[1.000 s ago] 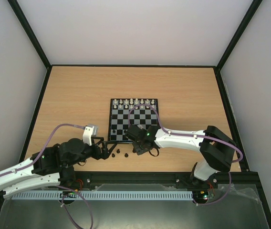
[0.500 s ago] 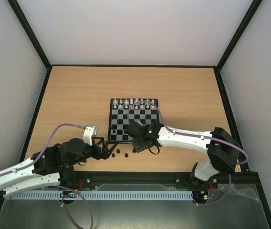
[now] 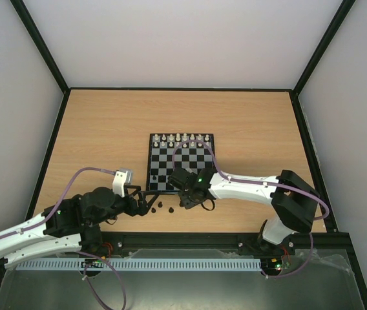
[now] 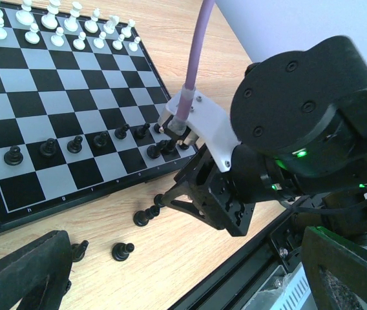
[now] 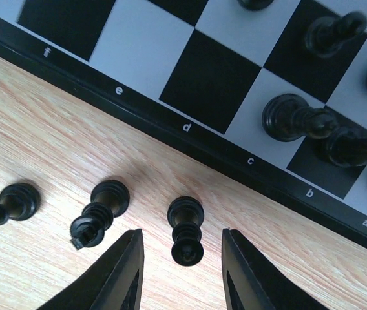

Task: Set up the chess pieces on the board
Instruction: Pick up the chess piece at the center of the board.

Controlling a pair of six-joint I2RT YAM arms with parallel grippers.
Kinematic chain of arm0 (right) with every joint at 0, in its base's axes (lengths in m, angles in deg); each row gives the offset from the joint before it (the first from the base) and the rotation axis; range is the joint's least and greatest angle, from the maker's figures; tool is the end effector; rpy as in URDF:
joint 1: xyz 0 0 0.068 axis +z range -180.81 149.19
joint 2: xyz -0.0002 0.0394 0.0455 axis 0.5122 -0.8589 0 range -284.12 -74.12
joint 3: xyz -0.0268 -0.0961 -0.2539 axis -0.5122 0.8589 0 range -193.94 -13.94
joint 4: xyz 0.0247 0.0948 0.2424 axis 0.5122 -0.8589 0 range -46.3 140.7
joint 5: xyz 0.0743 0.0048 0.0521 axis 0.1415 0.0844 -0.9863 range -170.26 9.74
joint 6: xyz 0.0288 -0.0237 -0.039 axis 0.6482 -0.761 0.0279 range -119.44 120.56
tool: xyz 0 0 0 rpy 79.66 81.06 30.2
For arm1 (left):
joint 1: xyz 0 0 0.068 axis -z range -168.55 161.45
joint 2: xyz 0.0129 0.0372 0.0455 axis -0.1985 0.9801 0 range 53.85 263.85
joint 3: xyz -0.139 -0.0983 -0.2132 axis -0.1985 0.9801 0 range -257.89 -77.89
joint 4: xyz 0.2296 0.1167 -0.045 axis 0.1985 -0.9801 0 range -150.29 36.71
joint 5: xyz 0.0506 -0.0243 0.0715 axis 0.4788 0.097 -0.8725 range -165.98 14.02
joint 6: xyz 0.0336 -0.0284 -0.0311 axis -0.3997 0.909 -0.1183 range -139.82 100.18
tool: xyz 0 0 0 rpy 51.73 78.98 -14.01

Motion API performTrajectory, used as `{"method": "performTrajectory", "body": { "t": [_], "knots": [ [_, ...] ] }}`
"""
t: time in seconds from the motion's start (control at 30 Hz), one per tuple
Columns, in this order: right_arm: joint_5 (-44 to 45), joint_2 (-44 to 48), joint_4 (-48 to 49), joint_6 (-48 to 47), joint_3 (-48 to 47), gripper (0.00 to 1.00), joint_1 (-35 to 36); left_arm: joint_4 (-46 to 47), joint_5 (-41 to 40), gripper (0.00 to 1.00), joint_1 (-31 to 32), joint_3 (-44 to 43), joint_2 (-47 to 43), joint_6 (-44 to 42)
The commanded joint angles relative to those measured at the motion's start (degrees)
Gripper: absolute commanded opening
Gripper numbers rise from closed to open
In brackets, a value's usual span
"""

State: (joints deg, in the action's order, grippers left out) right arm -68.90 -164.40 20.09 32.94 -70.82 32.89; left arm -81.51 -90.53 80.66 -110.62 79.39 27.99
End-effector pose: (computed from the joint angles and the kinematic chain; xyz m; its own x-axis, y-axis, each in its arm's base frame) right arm 0.1422 0.2717 0.1948 -0.7866 -0.4063 -0.4649 -0.4966 0.8638 0.0852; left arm 0.0505 -0.1076 0.2787 -0.6943 -0.1916 -0.6937 0.4574 0.6266 -0.6309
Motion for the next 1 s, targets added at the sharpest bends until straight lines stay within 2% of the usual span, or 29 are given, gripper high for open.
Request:
{"method": "performTrajectory", "body": {
  "t": [0.0,0.5,0.77,0.9,0.97],
  "knots": [
    [-0.28,-1.85,-0.18,-0.17,1.14,0.33,-0.34,0.24,0.2,1.0,0.4,-0.37,-0.14,-0.51],
    [-0.35,-3.0,0.29,-0.91,1.2,0.2,-1.45,0.27,0.31,0.99,0.41,-0.36,-0.32,-0.62],
    [-0.45,-3.21,-0.74,-0.83,1.24,0.19,-1.48,0.37,0.4,1.0,0.4,-0.36,-0.26,-0.77],
    [-0.46,-3.31,-0.94,-1.01,1.13,0.05,-1.43,0.45,0.48,1.0,0.36,-0.33,-0.27,-0.79],
    [-0.41,-3.24,-1.05,-1.0,1.05,0.03,-1.47,0.52,0.48,0.99,0.45,-0.24,-0.31,-0.79]
  ]
}}
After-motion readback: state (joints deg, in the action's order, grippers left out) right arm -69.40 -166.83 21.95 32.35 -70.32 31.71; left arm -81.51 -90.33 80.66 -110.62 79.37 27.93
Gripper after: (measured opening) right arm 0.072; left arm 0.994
